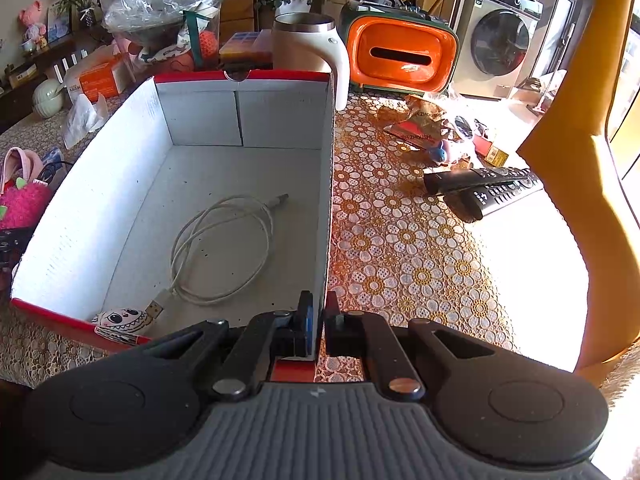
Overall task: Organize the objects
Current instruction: 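Return the left tool and grasp the pink fluffy ball, then carry the pink fluffy ball into the shoebox and release it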
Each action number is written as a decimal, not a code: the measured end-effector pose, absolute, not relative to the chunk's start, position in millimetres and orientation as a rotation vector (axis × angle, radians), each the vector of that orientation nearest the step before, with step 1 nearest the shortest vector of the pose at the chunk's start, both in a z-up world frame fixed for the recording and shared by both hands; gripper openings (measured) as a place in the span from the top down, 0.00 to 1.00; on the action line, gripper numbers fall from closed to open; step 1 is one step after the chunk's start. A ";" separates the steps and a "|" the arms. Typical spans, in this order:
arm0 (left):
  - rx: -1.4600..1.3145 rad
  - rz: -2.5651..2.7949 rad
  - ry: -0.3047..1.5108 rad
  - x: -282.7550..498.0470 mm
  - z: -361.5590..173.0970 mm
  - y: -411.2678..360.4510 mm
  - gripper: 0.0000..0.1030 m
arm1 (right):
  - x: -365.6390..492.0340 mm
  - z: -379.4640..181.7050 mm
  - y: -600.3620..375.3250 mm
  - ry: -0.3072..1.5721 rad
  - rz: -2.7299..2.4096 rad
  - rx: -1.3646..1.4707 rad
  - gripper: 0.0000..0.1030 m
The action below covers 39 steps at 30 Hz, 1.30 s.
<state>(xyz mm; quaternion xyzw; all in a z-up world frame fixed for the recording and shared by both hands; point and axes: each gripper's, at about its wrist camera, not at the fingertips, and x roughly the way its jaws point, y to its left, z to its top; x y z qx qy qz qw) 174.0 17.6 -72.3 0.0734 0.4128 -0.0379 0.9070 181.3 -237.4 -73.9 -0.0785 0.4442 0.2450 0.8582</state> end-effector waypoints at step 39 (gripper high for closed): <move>0.295 -0.399 0.803 235.5 -49.6 -156.2 0.30 | 179.9 -63.4 -249.4 0.916 0.575 -0.164 0.95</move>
